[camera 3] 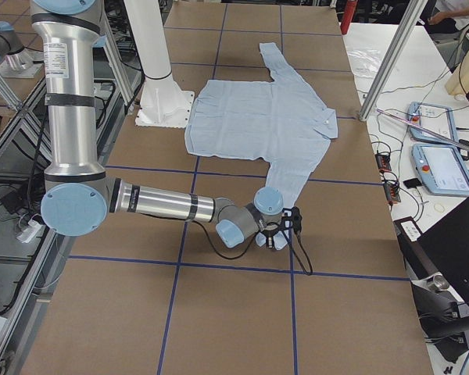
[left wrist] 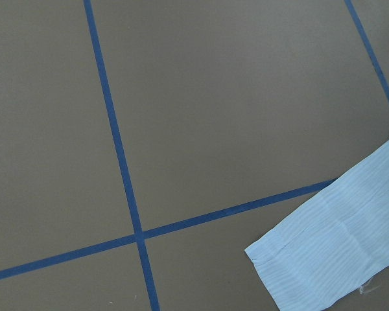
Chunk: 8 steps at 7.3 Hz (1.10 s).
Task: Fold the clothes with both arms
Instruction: 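Carry the grasped sleeve with the right gripper across the shirt toward the collar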
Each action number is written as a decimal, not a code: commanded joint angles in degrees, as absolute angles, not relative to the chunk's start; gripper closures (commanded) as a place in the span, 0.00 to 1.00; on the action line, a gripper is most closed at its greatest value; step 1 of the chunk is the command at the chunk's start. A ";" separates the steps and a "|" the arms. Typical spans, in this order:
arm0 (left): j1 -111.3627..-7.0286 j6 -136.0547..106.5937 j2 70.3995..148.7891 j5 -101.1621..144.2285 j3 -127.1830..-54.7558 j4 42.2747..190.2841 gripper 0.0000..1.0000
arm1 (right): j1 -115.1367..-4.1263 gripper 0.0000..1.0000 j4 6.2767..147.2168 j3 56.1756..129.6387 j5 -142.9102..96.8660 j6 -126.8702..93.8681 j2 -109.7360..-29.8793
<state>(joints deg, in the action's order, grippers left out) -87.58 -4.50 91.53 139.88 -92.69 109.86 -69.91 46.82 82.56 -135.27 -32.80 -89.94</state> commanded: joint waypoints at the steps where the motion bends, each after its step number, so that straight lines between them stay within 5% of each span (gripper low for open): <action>1: -87.54 -4.57 91.58 139.83 -92.46 109.86 0.01 | -70.93 1.00 46.93 90.85 -141.31 -39.66 -85.99; 6: -87.54 -4.57 91.23 139.83 -92.46 109.78 0.01 | -58.83 1.00 57.59 91.32 -137.05 -71.81 -54.46; 8: -87.63 -4.40 91.23 139.75 -91.85 109.86 0.01 | -51.80 1.00 63.45 82.07 -128.37 -71.81 -40.76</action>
